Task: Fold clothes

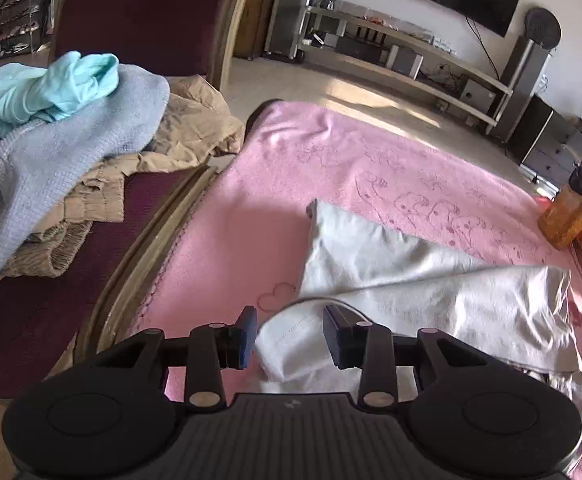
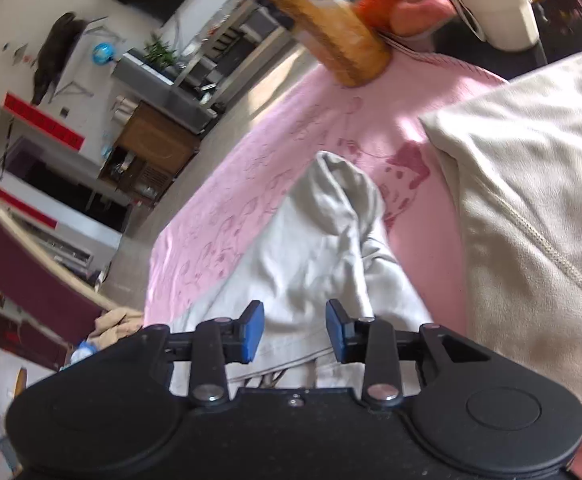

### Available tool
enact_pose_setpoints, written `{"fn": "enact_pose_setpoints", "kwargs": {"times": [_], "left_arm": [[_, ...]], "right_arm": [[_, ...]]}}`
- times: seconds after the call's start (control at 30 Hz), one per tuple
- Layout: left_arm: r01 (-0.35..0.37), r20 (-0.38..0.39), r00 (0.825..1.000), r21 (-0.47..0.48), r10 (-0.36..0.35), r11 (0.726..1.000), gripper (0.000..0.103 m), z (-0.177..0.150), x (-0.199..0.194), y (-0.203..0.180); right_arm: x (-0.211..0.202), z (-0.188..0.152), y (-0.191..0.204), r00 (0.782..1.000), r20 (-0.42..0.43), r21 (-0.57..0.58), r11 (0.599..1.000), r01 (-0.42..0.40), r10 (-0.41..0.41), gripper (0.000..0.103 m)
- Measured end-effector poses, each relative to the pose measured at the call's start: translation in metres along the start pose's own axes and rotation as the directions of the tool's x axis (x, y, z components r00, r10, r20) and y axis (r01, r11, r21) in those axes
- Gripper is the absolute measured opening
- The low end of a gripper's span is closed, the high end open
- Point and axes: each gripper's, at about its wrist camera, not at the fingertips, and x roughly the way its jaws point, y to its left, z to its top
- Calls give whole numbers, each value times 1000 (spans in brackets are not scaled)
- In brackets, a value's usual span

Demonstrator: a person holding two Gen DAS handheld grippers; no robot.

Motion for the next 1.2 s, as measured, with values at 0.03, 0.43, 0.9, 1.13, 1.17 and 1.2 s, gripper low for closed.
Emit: {"fn": "enact_pose_setpoints", "kwargs": {"times": [0.03,0.43,0.9,1.13,1.17,1.2], "left_arm": [[12,-6,1000,10,-12,1000,35,-1,2,-3],[25,-11,1000,32,-25,999,35,-3,9,-7],[-53,110,993,4,52,999,33,-4,-23,6],[-47,82,995,-8,48,999,34,-8,-27,13],[-50,66,997,-6,50,999,34,-9,-23,12],[-52,49,997,-4,52,999,35,-10,-20,12]], "right_arm": [[7,1,-5,999,-16,24,999,31,-31,33],[42,2,-9,984,-39,5,985,172,-171,22],[-45,6,52,997,5,39,996,-82,82,4],[-53,-8,-25,996,-28,111,990,87,-84,4],[-45,-13,-36,993,-45,126,986,113,-109,4],[-37,-18,-45,990,-71,145,980,135,-125,4]]}}
